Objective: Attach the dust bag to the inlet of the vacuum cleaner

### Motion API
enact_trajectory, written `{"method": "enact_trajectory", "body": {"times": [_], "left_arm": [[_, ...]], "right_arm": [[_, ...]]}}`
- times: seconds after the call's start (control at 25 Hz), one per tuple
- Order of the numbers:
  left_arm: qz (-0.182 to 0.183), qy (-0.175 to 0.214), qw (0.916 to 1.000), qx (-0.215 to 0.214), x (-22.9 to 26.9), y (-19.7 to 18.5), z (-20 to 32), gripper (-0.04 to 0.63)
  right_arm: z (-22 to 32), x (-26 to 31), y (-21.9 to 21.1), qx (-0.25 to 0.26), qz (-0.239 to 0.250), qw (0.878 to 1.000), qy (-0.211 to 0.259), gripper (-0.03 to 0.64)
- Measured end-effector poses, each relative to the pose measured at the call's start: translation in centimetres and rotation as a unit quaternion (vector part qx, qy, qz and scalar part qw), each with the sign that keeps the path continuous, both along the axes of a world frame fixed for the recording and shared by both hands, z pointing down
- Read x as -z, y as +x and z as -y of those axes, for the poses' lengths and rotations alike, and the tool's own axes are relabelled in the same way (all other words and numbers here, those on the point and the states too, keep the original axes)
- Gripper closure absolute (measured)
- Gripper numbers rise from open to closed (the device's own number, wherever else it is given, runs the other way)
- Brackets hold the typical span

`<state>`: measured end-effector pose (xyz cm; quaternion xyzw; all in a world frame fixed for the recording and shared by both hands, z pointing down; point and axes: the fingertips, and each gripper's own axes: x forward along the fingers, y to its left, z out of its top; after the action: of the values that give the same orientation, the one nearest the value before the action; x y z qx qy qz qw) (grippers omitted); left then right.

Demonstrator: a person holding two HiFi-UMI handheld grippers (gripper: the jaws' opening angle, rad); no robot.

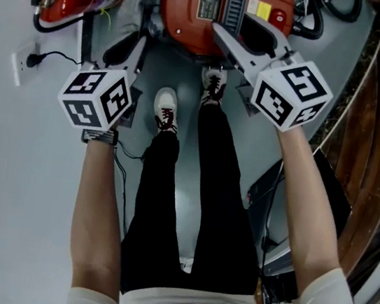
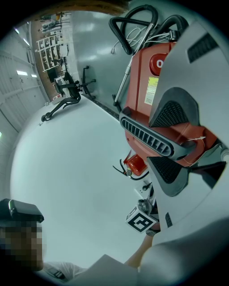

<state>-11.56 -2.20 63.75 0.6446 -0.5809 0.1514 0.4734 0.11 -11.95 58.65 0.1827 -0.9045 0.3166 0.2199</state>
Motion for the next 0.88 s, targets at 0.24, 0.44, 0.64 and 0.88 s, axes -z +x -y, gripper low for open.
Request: {"method": "enact_trajectory", "body": {"times": [0.24,0.44,0.64,0.88], "left_arm": [[-0.006,-0.005,0.9994,0.034,-0.04,-0.01,0.08,0.545],[-0.018,-0.010,0.9982,0.057,-0.08,-0.04,0.09,0.543],[-0.030,-0.018,0.9957,0.085,-0.14,-0.17,0.17,0.541],[-0.017,-0.019,0.9962,0.083,-0.13,-0.11,0.20,0.532]], "right_arm": [[0.10,-0.03,0.07,-0.005,0.001,1.000,0.003,0.399],[0.02,0.06,-0.01,-0.002,0.000,1.000,0.002,0.399],[0.09,0.05,-0.01,-0.004,0.000,1.000,0.004,0.399],[0.13,-0.02,0.06,-0.006,0.001,1.000,0.001,0.399]]}}
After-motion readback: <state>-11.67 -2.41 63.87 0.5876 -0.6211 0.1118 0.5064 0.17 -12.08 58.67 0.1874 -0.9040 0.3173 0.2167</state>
